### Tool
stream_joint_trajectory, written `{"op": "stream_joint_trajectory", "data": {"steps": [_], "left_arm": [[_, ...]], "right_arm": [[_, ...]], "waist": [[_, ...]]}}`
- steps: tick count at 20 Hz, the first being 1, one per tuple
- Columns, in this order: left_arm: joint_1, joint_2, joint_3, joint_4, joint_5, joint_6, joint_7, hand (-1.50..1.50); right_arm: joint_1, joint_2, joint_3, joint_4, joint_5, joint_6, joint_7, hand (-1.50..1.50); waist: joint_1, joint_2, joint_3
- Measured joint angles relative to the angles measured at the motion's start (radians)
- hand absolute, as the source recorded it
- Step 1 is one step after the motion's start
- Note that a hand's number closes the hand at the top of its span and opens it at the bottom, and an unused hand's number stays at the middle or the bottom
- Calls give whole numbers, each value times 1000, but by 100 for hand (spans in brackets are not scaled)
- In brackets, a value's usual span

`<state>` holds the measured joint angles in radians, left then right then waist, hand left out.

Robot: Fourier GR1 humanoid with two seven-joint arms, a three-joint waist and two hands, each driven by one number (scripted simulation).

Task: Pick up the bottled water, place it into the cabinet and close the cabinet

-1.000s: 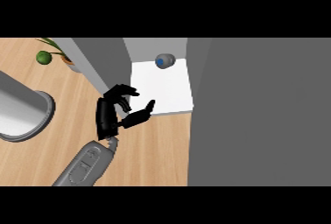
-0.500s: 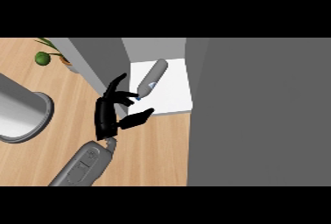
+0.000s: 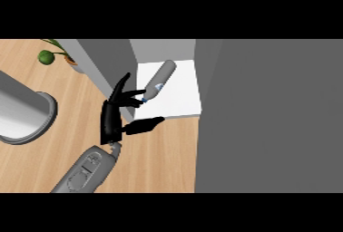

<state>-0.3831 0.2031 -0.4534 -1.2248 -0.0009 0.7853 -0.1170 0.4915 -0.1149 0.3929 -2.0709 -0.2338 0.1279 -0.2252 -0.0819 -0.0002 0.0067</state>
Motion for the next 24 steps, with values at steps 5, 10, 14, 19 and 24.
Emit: {"op": "stream_joint_trajectory", "data": {"steps": [5,10,14,19,24], "left_arm": [[12,-28,35,-17,116,-102,-70,-150],[9,-65,67,0,226,-233,-153,-150],[-12,-100,95,36,294,-322,-209,-150],[-43,-126,126,69,346,-419,-256,-150],[-37,-115,130,5,365,-473,-226,-150]], "right_arm": [[14,-6,-4,-13,8,-3,-10,-150],[38,-6,-6,-23,16,-15,-21,-150],[43,-3,-6,-30,14,-25,-15,-150],[55,2,4,-52,22,-49,5,-150],[73,2,11,-41,33,-58,-17,-150]], "waist": [[14,3,-6],[34,4,-9],[49,3,-10],[61,6,-12],[71,6,-11]]}}
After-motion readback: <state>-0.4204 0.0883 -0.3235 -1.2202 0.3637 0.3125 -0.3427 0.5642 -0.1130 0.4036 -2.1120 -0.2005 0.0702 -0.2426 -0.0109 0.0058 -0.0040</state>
